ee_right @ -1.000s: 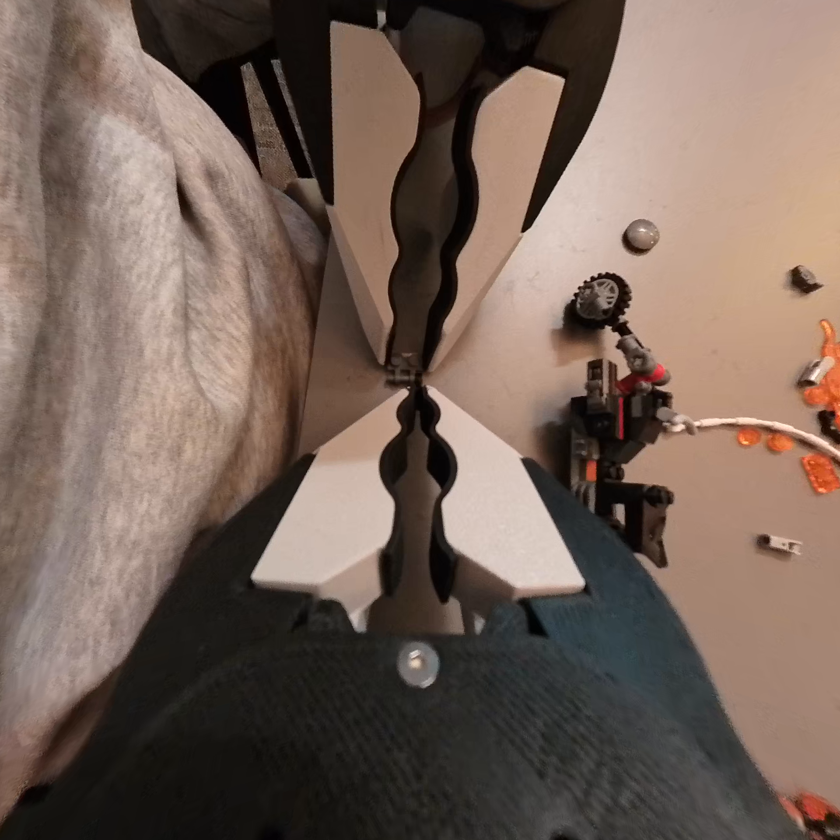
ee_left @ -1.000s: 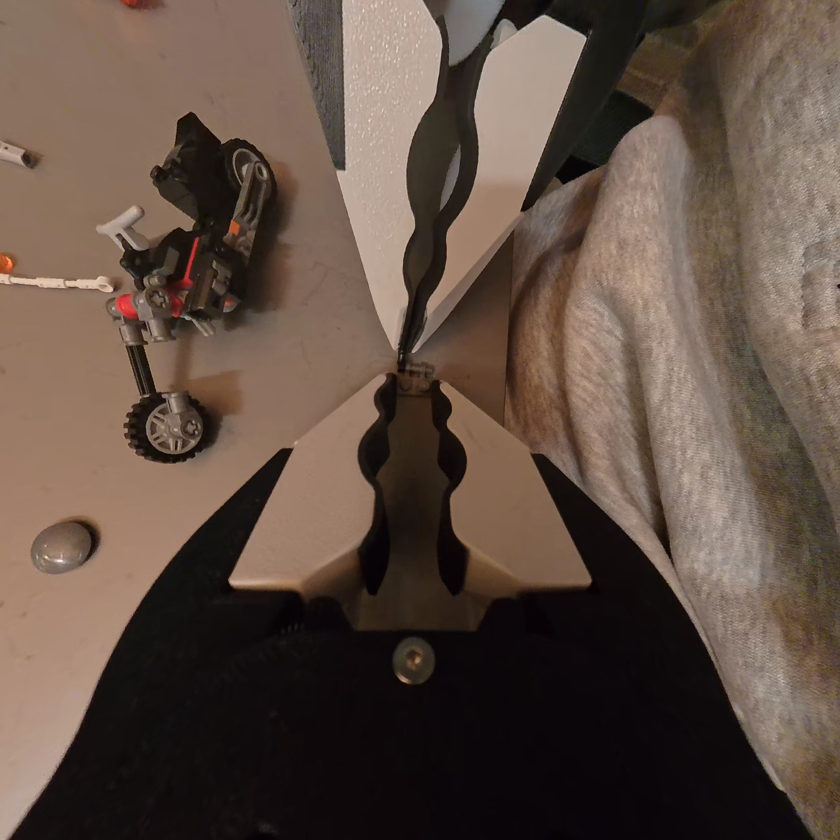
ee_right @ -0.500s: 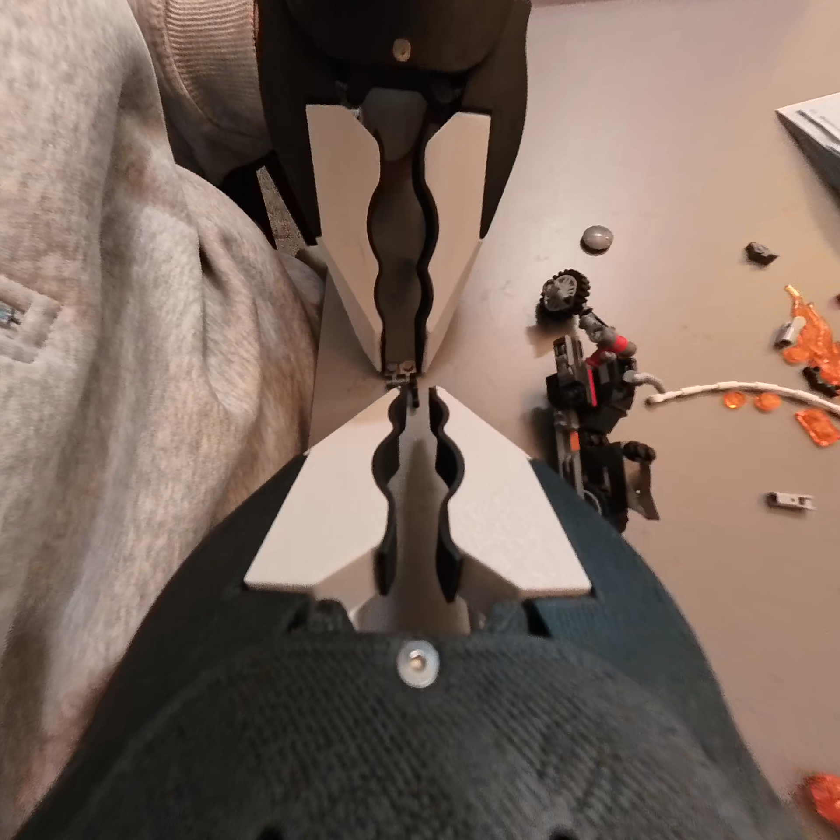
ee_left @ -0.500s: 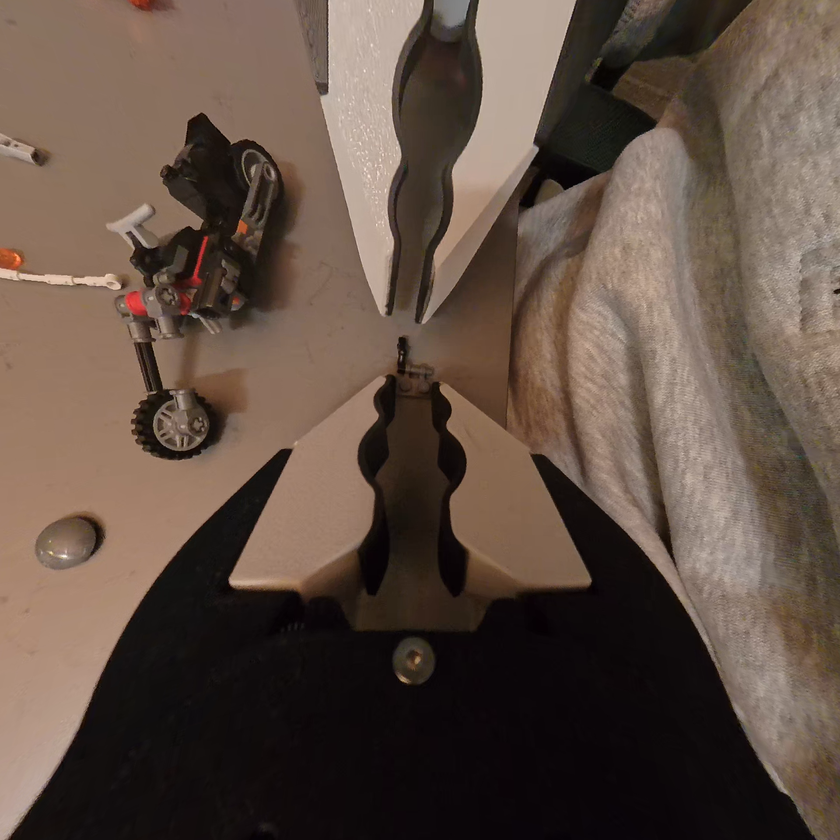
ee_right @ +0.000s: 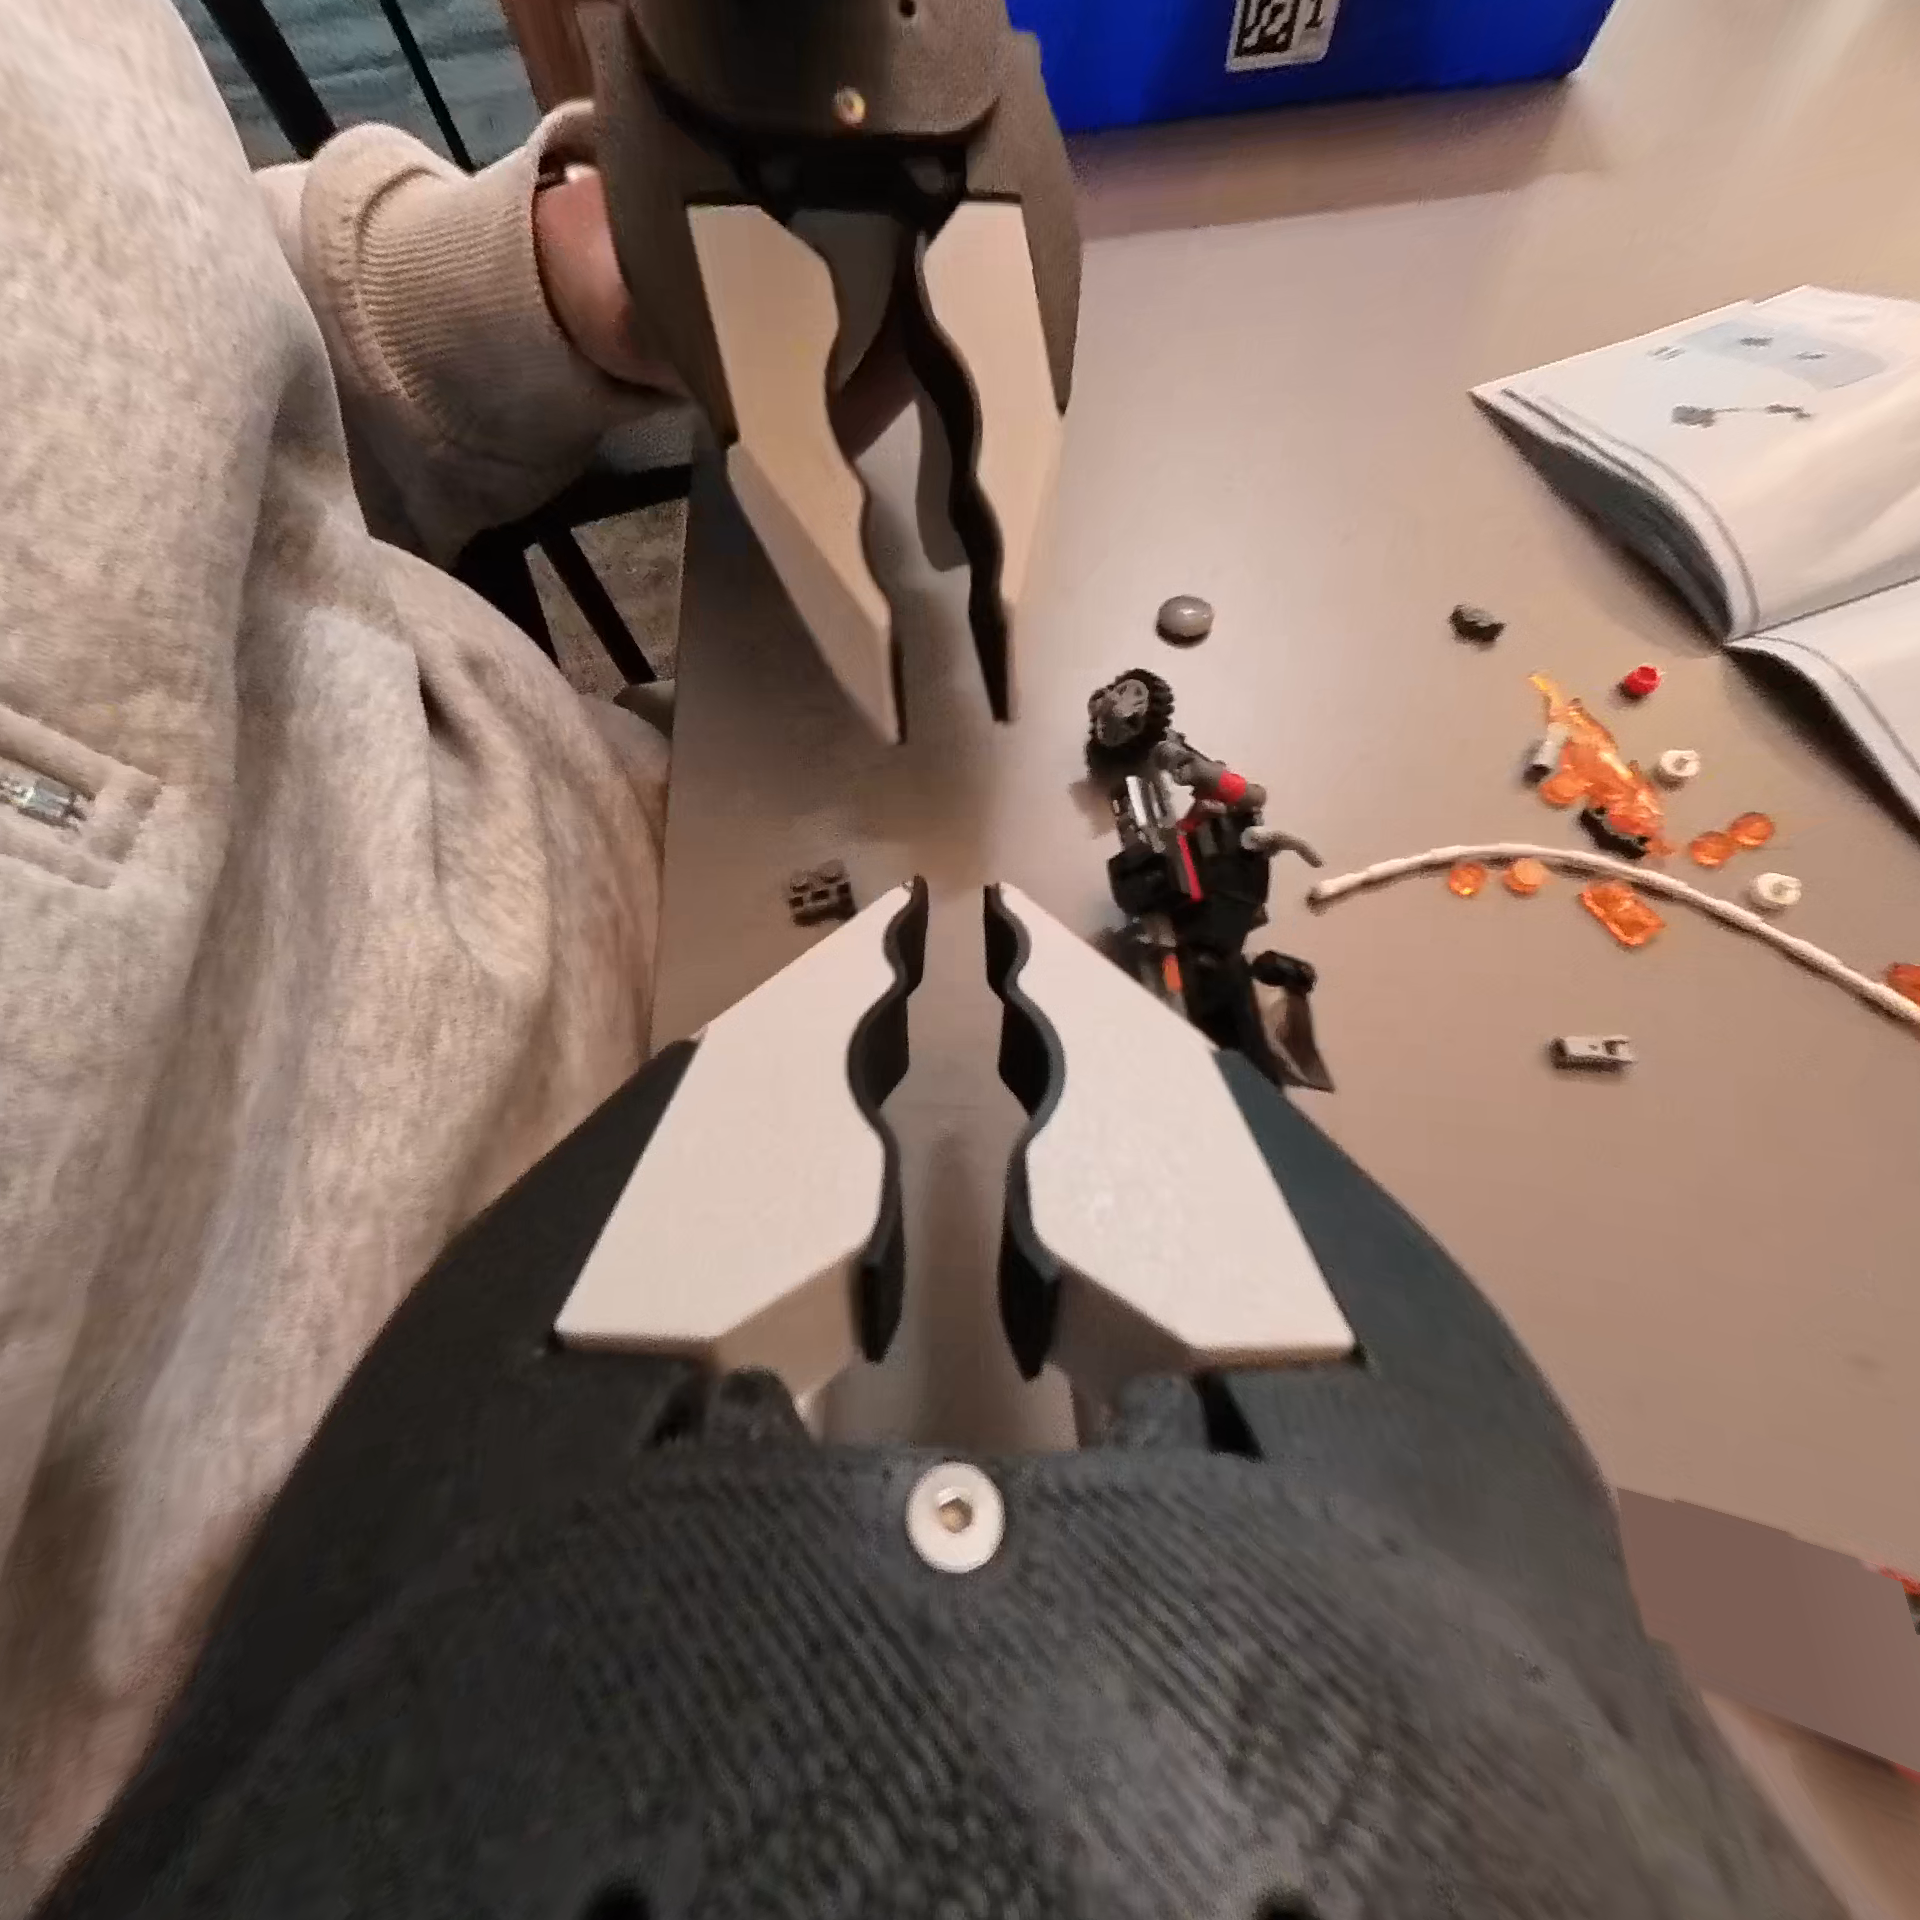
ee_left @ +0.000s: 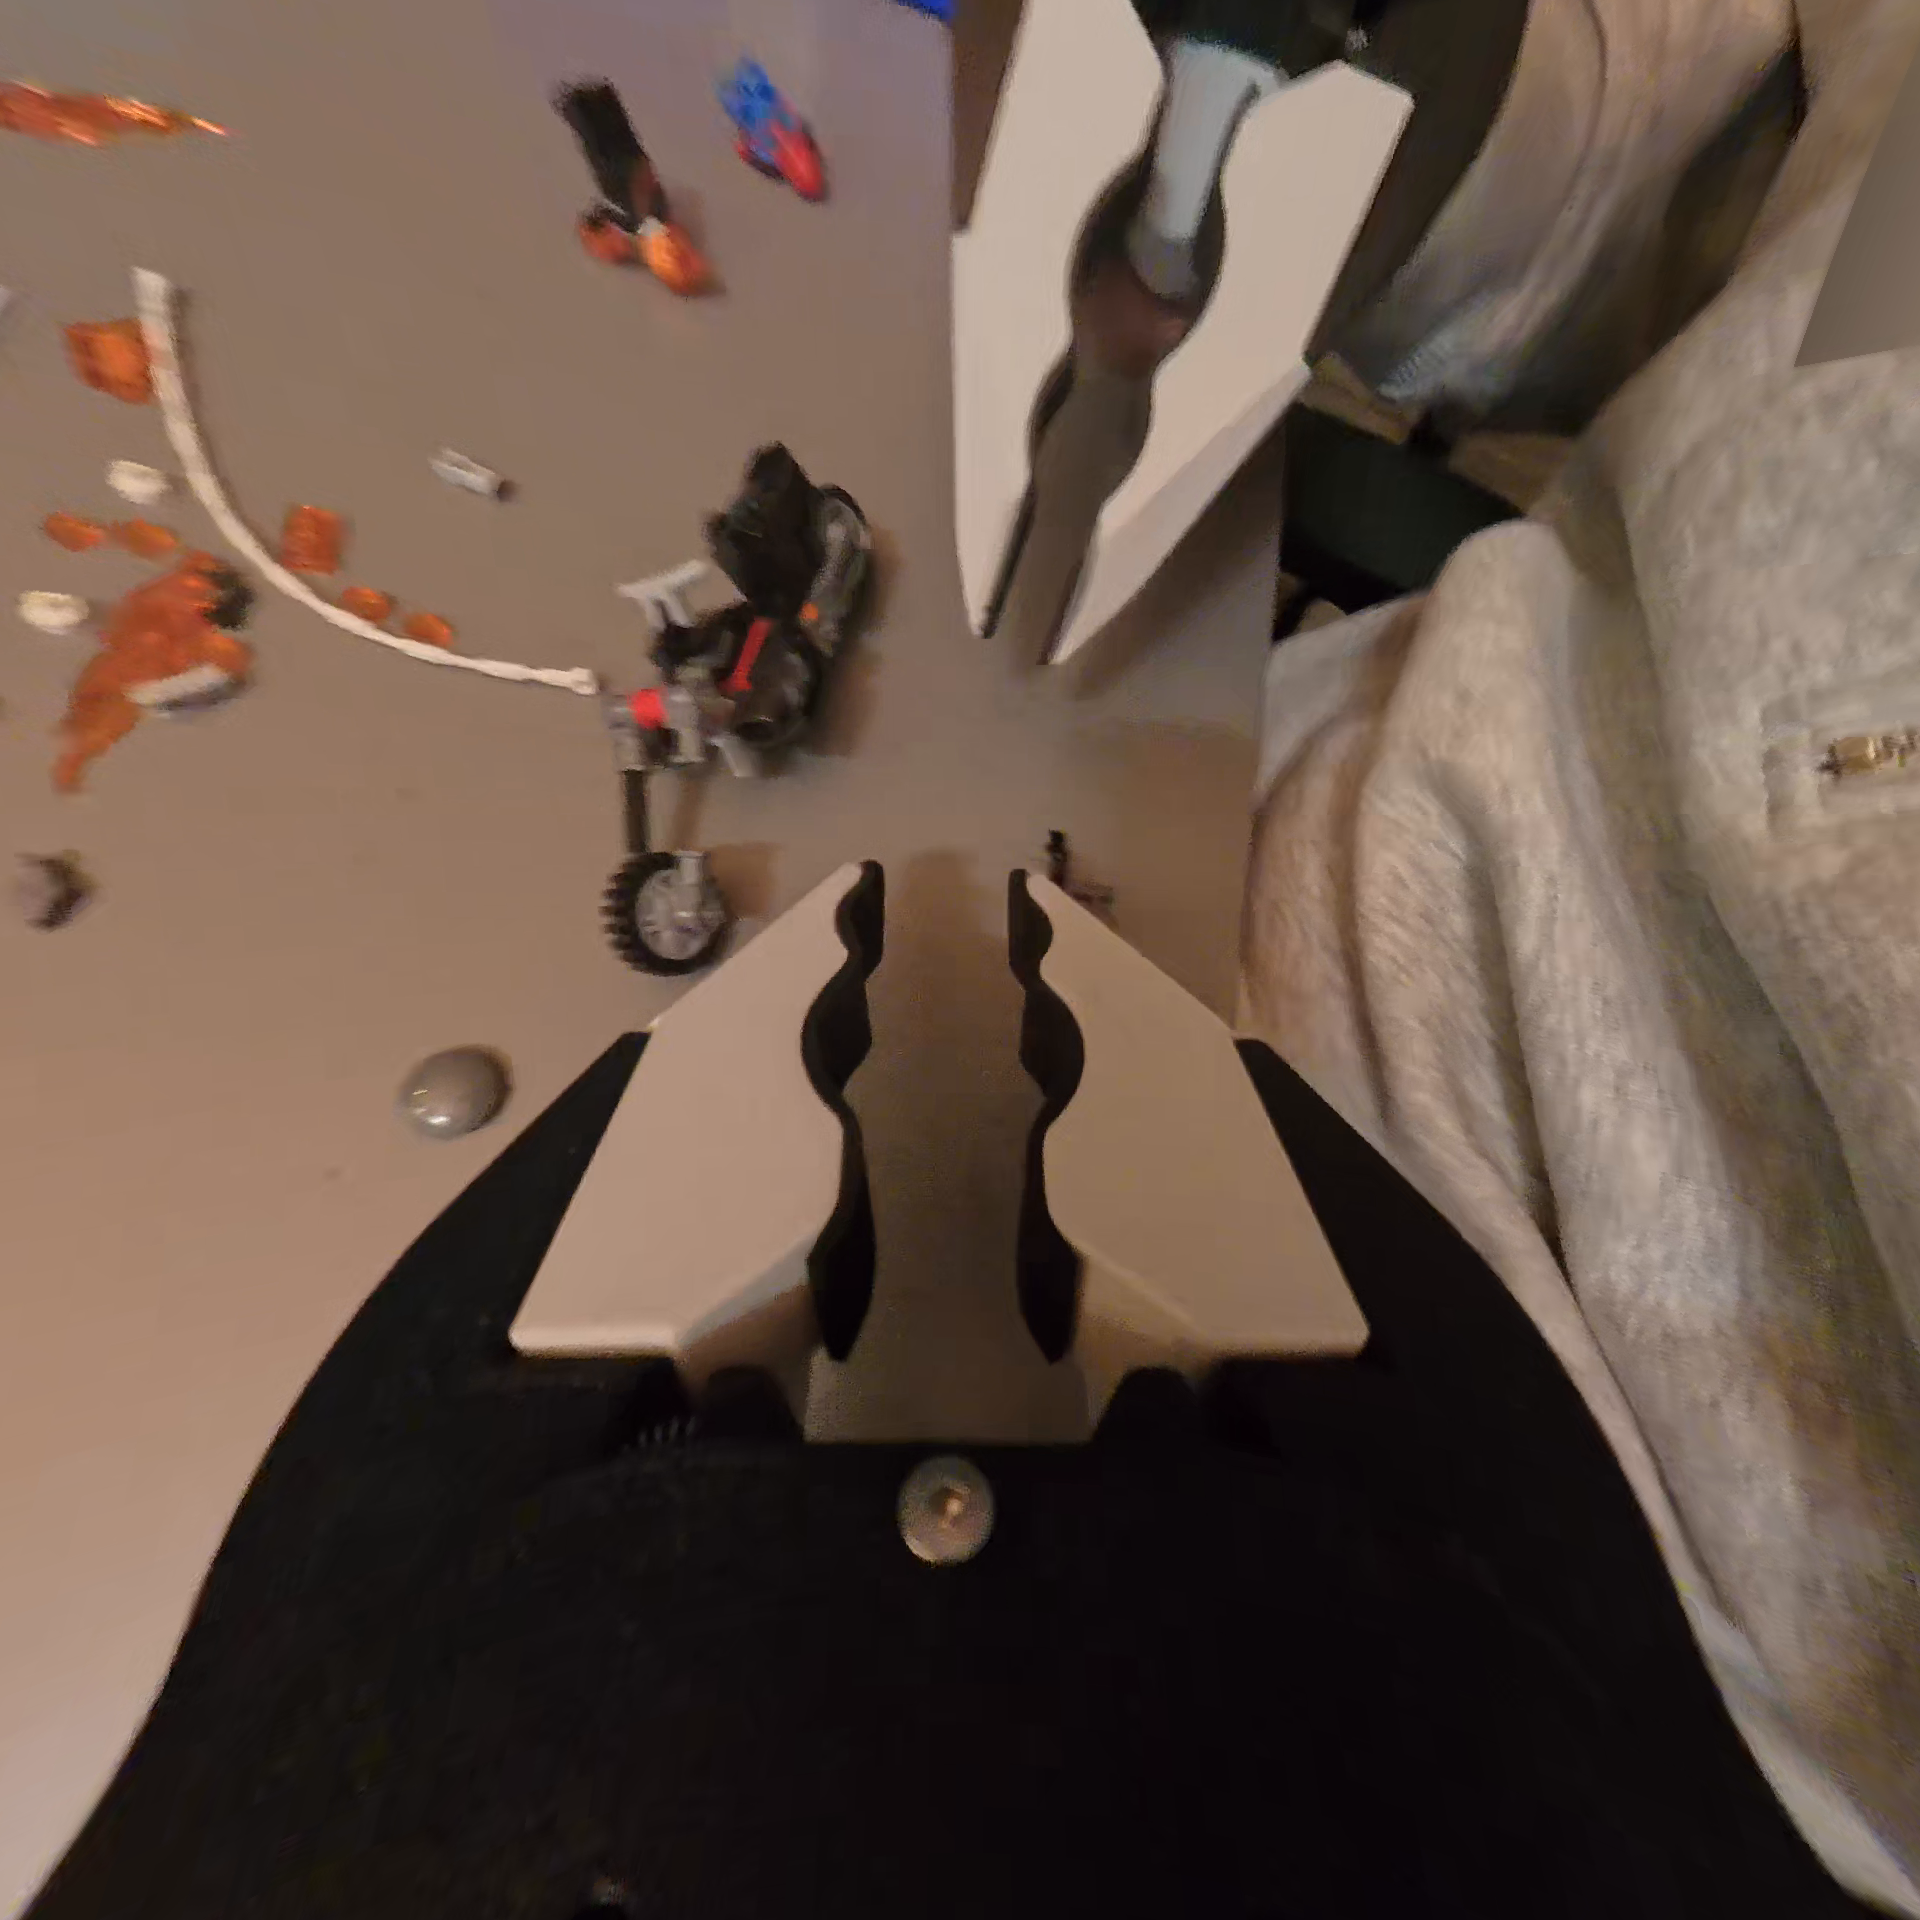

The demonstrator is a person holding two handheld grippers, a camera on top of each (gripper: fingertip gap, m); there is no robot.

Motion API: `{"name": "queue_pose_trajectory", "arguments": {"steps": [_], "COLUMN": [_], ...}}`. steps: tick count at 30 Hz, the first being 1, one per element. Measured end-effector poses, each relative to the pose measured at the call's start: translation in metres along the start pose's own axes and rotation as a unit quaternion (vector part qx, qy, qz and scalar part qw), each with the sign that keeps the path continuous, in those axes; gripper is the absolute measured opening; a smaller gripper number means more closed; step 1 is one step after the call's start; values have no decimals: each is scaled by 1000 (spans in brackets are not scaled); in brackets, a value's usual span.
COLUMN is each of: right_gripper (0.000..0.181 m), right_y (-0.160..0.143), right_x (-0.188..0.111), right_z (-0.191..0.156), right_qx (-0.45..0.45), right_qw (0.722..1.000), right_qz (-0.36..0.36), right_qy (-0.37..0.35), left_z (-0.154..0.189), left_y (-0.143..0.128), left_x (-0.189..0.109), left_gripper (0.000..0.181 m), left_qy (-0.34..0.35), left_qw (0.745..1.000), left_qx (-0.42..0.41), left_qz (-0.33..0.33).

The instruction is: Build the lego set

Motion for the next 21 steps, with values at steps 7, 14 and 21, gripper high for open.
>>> {"name": "queue_pose_trajectory", "arguments": {"steps": [7,14,21], "right_gripper": [7,6,5], "right_y": [7,15,8], "right_x": [-20,-34,-42], "right_z": [17,33,32], "right_qx": [4,9,14], "right_qw": [998,991,987], "right_qz": [40,93,105], "right_qy": [-47,-91,-121], "left_z": [-41,-83,-128], "left_y": [27,72,82], "left_x": [-26,-12,37], "left_gripper": [15,5,2], "left_qy": [84,98,180], "left_qw": [991,985,983], "left_qx": [-50,-95,-31], "left_qz": [92,105,-17]}}
Point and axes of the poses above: each gripper's, where its closed fingertips meet, x out along the fingers, y out of its top, z = x × y across the jaws, the point moved 1 cm from there along -x, back along the fingers, and after that the axes turned 14 degrees about -x, right-handed, at the moved point
